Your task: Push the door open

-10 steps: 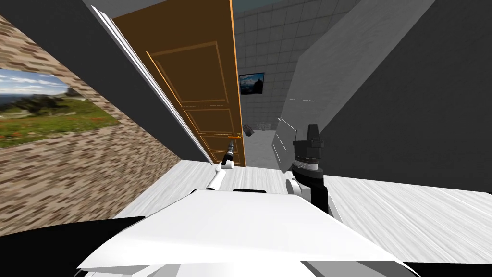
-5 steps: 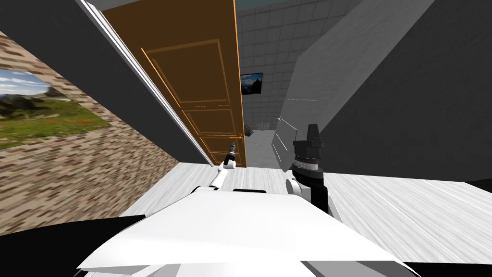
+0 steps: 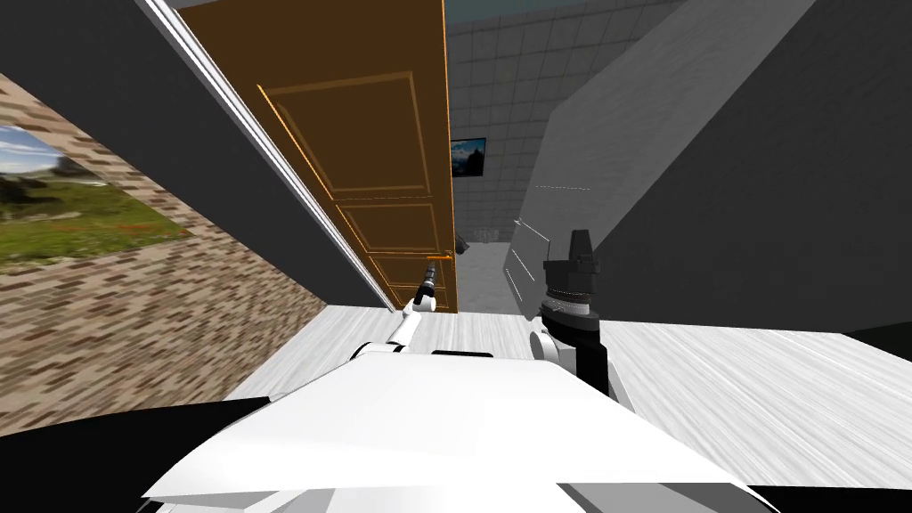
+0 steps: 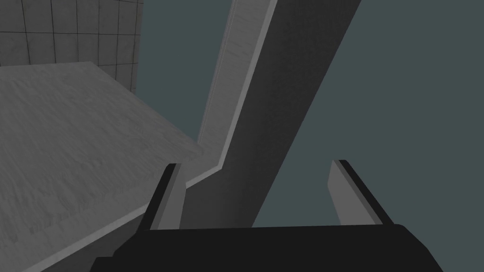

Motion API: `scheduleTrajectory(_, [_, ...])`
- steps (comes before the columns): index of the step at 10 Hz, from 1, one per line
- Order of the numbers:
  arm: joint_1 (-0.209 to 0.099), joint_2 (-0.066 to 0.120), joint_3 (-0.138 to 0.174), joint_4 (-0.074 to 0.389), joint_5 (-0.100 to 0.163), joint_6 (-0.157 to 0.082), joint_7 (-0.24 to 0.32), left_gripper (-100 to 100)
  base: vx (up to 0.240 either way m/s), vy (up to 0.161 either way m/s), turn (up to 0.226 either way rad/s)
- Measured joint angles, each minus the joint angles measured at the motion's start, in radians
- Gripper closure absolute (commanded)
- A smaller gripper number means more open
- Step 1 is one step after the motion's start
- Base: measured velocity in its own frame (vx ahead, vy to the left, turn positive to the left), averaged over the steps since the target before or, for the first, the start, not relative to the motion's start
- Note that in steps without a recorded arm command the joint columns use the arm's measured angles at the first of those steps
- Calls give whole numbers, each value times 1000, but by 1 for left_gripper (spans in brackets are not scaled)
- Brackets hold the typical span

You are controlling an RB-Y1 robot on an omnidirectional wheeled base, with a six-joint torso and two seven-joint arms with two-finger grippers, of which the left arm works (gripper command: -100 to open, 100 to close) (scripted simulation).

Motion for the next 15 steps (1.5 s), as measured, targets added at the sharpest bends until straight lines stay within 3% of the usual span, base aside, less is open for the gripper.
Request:
scheduleTrajectory(2, [-12, 30, 4, 22, 3, -8, 4, -100, 193, -12, -18])
scheduleTrajectory(3, [-15, 34, 6, 28, 4, -13, 4, -100, 224, 7, -26])
scheduleTrajectory(5, [-14, 27, 9, 26, 5, -12, 3, -100, 208, -12, -21])
scheduleTrajectory(7, [-14, 0, 10, 34, 6, -18, 7, -100, 131, 30, -12])
scheduleTrajectory(8, [-14, -2, 9, 34, 6, -20, 8, 100, -16, -7, 5])
scheduleTrajectory(14, [-14, 0, 11, 35, 6, -17, 8, 100, 5, -11, 2])
scheduleTrajectory(15, [-13, 9, 13, 48, 9, -21, 10, 100, 156, -91, 61])
